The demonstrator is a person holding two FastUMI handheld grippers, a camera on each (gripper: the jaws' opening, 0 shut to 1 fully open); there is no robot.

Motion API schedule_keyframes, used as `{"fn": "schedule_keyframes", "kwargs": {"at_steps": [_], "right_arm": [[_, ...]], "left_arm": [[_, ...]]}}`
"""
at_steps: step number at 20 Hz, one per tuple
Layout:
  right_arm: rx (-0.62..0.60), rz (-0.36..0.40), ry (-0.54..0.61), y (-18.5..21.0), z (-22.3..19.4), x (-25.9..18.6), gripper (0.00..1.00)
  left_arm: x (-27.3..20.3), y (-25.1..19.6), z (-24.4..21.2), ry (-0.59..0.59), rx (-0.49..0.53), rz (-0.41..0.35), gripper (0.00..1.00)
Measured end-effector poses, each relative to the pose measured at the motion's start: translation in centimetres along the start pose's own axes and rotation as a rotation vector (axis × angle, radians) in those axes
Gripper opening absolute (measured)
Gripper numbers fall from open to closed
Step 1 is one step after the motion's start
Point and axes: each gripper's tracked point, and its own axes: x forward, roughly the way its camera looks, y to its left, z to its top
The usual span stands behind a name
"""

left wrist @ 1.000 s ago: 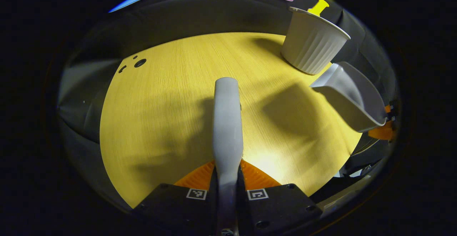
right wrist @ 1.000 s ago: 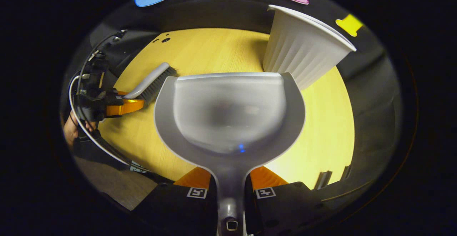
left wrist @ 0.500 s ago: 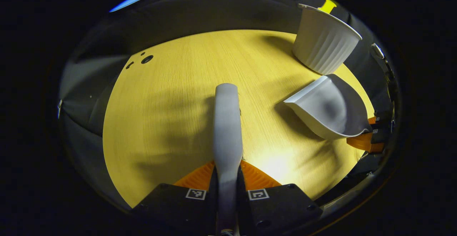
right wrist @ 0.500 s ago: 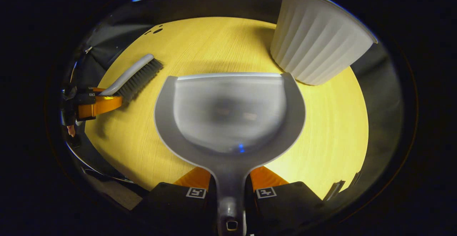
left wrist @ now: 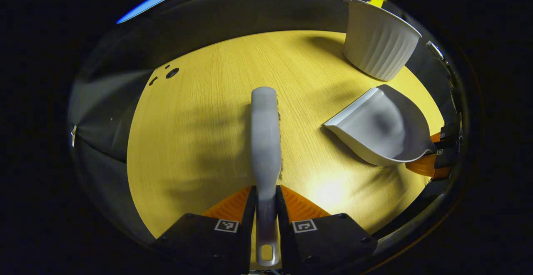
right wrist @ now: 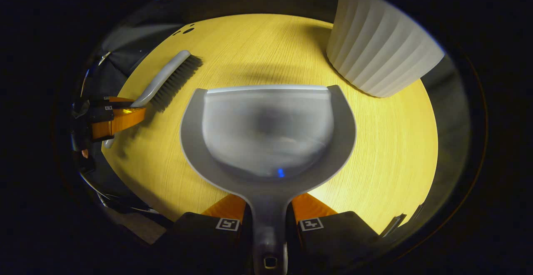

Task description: Pick up the small broom and dustpan from the desktop, sweep the trash into the dustpan with the broom, and then empty the trash into the garbage bin.

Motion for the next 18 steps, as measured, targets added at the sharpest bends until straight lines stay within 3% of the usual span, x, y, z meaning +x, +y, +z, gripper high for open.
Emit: {"fn": "schedule_keyframes", "kwargs": {"at_steps": [3,5,10,11,18], "right_arm": [[0.028,0.017,-0.013,0.4,0.2,-0.3,0.34],[0.035,0.03,-0.018,0.5,0.4,-0.6,0.42],[0.037,0.026,-0.042,0.1,0.3,-2.7,0.41],[0.034,0.027,-0.055,0.0,0.3,-3.5,0.47],[0.02,0.041,-0.203,0.2,1.7,-9.4,0.39]], "left_arm": [[-0.2,-0.2,-0.2,0.005,-0.009,-0.004,0.33],[-0.3,-0.4,-0.4,0.007,-0.029,-0.018,0.34],[-1.5,0.0,-0.2,-0.019,-0.035,-0.007,0.34],[-2.0,0.0,-0.1,-0.031,-0.028,-0.004,0.34],[-6.5,0.5,3.1,-0.193,-0.007,0.017,0.34]]}}
